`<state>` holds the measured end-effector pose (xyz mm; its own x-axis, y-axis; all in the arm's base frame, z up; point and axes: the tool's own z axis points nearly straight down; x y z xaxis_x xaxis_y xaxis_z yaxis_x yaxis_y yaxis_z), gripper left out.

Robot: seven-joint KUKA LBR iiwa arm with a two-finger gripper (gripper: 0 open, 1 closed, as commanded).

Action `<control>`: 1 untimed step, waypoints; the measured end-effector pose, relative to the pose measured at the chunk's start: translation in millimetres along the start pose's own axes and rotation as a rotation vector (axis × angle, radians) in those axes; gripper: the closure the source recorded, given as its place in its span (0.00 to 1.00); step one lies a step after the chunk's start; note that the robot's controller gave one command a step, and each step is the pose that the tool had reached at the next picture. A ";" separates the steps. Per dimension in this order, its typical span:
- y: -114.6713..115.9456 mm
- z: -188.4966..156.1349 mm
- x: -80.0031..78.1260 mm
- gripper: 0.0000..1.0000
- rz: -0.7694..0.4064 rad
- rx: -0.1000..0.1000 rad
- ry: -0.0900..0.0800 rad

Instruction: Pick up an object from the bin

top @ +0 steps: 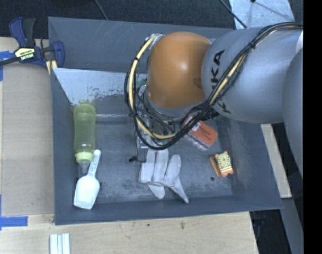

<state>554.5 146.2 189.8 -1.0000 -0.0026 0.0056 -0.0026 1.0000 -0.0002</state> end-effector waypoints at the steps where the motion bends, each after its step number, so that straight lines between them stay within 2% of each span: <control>1: -0.8 -4.8 -1.8 0.00 0.003 -0.001 -0.008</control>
Offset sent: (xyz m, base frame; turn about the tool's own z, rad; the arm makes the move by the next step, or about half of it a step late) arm 0.0121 -0.0343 0.0047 0.2572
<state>556.3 145.5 194.6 -1.0000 0.0000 -0.0027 0.0000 1.0000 0.0012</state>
